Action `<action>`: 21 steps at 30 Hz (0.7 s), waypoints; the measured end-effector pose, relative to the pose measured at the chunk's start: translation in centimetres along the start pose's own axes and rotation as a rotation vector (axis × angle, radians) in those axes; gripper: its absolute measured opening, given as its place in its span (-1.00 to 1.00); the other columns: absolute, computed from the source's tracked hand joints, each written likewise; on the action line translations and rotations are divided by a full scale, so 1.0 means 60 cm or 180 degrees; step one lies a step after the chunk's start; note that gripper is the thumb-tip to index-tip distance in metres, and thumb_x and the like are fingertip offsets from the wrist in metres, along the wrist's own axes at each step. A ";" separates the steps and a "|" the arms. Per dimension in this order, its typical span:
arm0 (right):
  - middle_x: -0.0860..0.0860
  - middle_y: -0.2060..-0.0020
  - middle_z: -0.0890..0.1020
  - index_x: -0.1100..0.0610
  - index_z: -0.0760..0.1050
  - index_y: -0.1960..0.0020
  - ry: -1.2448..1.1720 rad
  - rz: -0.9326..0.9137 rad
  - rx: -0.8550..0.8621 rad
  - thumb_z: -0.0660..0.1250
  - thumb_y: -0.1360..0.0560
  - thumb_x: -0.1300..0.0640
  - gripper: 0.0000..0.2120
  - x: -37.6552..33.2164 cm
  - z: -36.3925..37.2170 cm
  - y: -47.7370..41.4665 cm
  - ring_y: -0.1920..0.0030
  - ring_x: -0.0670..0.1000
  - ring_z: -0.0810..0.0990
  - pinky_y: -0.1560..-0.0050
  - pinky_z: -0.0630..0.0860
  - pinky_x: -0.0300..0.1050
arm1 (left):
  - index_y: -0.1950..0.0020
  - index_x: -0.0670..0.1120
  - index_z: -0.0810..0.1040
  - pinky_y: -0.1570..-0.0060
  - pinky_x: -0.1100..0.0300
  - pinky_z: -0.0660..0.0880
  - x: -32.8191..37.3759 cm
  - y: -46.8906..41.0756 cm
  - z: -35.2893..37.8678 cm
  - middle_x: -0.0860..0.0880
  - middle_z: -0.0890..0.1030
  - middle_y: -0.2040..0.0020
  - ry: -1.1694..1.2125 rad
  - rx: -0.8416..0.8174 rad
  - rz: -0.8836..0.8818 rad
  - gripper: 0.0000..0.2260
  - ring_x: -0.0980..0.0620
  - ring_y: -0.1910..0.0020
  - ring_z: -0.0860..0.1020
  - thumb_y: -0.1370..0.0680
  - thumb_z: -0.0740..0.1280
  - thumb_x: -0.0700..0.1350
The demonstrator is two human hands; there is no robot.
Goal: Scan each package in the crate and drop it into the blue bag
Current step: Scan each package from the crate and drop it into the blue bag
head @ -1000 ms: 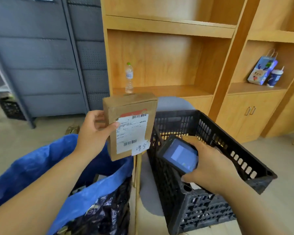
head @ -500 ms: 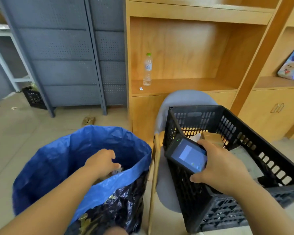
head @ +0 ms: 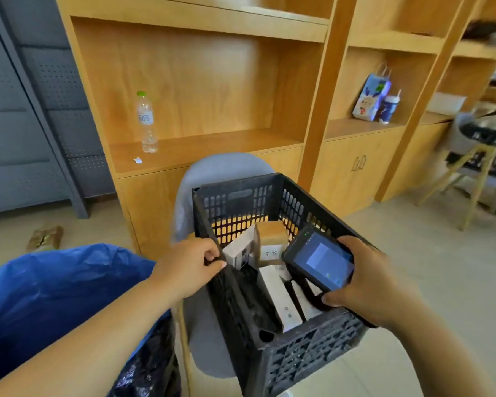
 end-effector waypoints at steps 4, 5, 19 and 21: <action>-0.13 0.09 0.41 -0.09 0.21 -0.34 -0.0123 0.0278 0.0125 0.50 -0.07 -0.21 -0.09 0.064 -0.012 -0.017 0.14 0.00 0.49 0.15 0.56 0.02 | 0.09 0.12 0.51 0.17 0.22 0.47 0.073 -0.066 0.050 0.17 0.54 0.12 0.0052 -0.0026 0.0337 -0.90 0.19 0.11 0.50 -0.50 0.36 0.10; -0.14 0.11 0.42 -0.10 0.22 -0.32 -0.0157 0.0346 0.0159 0.49 -0.07 -0.21 -0.11 0.077 -0.013 -0.021 0.16 -0.01 0.50 0.18 0.57 0.02 | 0.08 0.12 0.51 0.20 0.25 0.45 0.085 -0.080 0.067 0.16 0.54 0.12 0.0042 -0.0127 0.0354 -0.89 0.19 0.13 0.50 -0.49 0.36 0.10; -0.18 0.09 0.40 -0.17 0.18 -0.29 -0.0176 0.0948 0.0339 0.49 -0.13 -0.16 -0.19 0.244 -0.007 -0.057 0.21 -0.05 0.49 0.31 0.59 0.00 | -0.52 0.03 0.15 -0.32 -0.01 0.30 0.251 -0.247 0.353 -0.01 0.17 -0.47 -0.0316 -0.1286 0.1061 -0.37 -0.09 -0.40 0.17 -0.53 0.35 0.05; -0.20 0.08 0.40 -0.16 0.18 -0.29 -0.0084 0.0960 0.0335 0.47 -0.15 -0.17 -0.21 0.255 -0.004 -0.060 0.18 -0.07 0.48 0.25 0.57 -0.02 | -0.53 0.06 0.12 -0.36 -0.05 0.25 0.268 -0.260 0.377 -0.01 0.05 -0.51 -0.0587 -0.1345 0.1335 -0.42 -0.13 -0.44 0.06 -0.57 0.30 -0.03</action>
Point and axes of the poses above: each hand's wrist, its own y-axis away from the middle knuckle, its own z-axis out of the palm, x = y × z, the point moved 4 cm from there along -y, towards the middle knuckle
